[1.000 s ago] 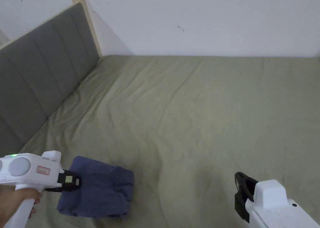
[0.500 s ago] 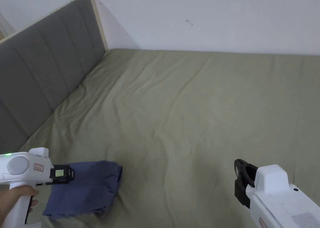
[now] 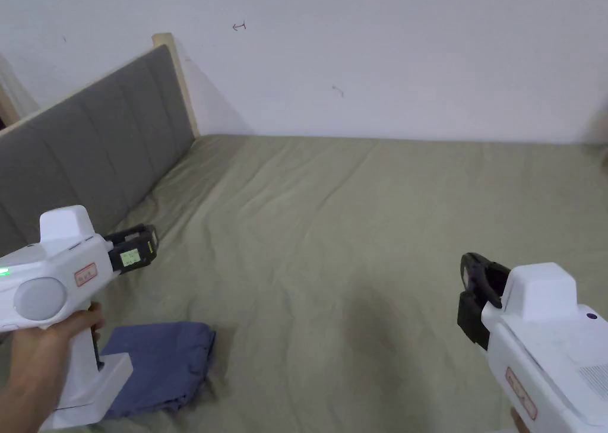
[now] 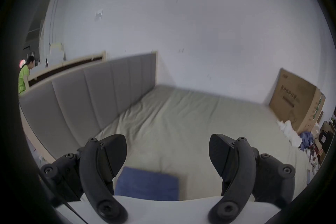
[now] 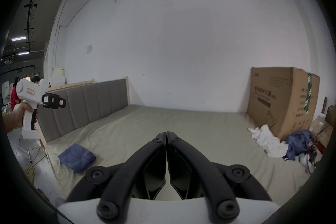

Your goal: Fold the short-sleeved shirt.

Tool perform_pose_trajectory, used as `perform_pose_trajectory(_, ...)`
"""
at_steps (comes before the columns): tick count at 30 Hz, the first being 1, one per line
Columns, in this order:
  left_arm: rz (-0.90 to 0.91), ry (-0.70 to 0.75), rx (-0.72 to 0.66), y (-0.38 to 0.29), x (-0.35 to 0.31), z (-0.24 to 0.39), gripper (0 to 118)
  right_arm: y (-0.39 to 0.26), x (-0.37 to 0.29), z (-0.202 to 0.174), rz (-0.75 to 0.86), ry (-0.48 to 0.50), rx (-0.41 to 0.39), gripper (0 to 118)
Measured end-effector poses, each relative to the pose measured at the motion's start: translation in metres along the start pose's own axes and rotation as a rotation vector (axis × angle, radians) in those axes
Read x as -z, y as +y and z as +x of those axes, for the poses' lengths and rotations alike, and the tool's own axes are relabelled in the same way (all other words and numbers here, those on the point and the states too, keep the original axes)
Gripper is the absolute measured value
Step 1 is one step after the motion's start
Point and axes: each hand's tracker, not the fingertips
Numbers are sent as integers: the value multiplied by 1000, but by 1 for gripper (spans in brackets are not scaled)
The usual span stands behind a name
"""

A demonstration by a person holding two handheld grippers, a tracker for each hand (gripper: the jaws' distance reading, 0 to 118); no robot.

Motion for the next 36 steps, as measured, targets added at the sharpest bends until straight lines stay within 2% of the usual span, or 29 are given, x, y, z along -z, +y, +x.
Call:
perform_pose_trajectory(6, 236, -50, 69, 18, -66, 76, 98, 46, -62, 34, 122, -104, -25, 0)
perform_pose_trajectory(13, 406, -118, 47, 6, -109, 151, 98, 60, -108, 72, 181, -224, -74, 0)
perform_pose_trajectory(22, 487, -164, 77, -45, -135, 216, 92, 51, -144, 93, 182, -342, -54, 0)
perform_pose_trajectory(23, 496, -172, 91, -52, -138, 222, 88, 48, -146, 95, 181, -355, -45, 0)
perform_pose_trajectory(25, 504, -184, 114, -64, -142, 229, 67, 43, -148, 100, 172, -370, -36, 0)
perform_pose_trajectory(26, 508, -194, 133, -70, -143, 233, 53, 41, -149, 102, 167, -372, -30, 0)
perform_pose_trajectory(28, 496, -217, 144, -78, -145, 240, 17, 38, -152, 104, 164, -374, -16, 0)
perform_pose_trajectory(29, 486, -237, 151, -82, -145, 242, 5, 39, -153, 102, 163, -376, -14, 0)
perform_pose_trajectory(30, 479, -245, 152, -85, -144, 244, 1, 39, -154, 102, 162, -376, -14, 0)
perform_pose_trajectory(33, 419, -250, 210, -90, -140, 253, 0, 39, -155, 103, 161, -378, -20, 0)
perform_pose_trajectory(36, 414, -260, 198, -94, -139, 255, 0, 39, -156, 102, 164, -375, -17, 0)
